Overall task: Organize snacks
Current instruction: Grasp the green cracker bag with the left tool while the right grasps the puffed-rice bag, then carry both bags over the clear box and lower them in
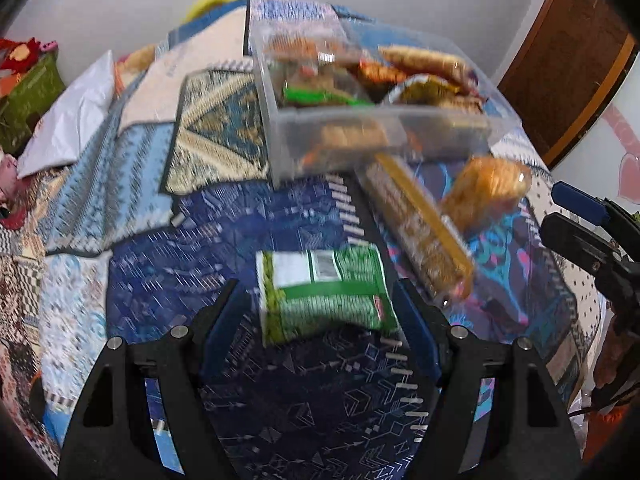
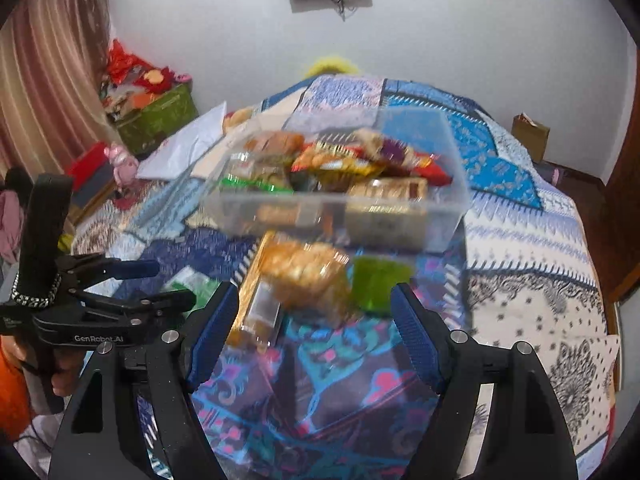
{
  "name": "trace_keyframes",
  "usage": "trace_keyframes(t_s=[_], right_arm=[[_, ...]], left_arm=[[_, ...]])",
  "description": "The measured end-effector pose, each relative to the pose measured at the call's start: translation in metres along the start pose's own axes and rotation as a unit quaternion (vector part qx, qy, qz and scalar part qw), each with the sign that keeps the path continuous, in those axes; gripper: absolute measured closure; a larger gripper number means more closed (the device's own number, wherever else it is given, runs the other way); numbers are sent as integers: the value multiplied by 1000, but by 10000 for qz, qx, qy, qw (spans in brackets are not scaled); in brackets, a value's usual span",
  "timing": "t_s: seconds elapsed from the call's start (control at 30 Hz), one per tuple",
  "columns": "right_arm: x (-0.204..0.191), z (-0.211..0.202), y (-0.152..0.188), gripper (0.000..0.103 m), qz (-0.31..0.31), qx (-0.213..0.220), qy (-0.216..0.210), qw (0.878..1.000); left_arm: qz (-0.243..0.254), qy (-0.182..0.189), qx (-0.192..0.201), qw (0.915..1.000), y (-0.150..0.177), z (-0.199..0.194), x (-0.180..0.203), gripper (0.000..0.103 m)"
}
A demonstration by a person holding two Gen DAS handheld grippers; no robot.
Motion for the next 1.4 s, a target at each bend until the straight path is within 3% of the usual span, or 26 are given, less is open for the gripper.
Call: trace_keyframes(t_s=[0.13,0.3,0.63,0.8,1.1,1.4], right_arm=[[-4,8,2,28,76,-33,-54,10000],[-4,23,-2,28,151,-41,93,9998],[3,37,-4,28,424,-83,104,9990],[4,37,-4,54,486,-129,-96,9987],[3,26,-5,56,449,24,-145,9989],[3,0,-14,56,453,318,-153,9983]], left_arm=[[-57,174,-203,9996,6,14,4,27],[25,52,-139,9999,2,19,7,23],[100,-227,51,9997,-6,31,6,23],[99,-291,134,9994,-6,28,1,32],[79,-253,206,9994,0,14,-3,40],[-53,-223,641,9977,-17,-25,-6,40]])
Point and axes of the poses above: each gripper's, at about its wrist camera, not at the fingertips, and z roughly the way its jaws point, x to its right, y to its underside, the point moved 7 cm from there along z, roughly the way its jaws point, and after that the axes turned 2 degrees about z, right-handed, at the moved point
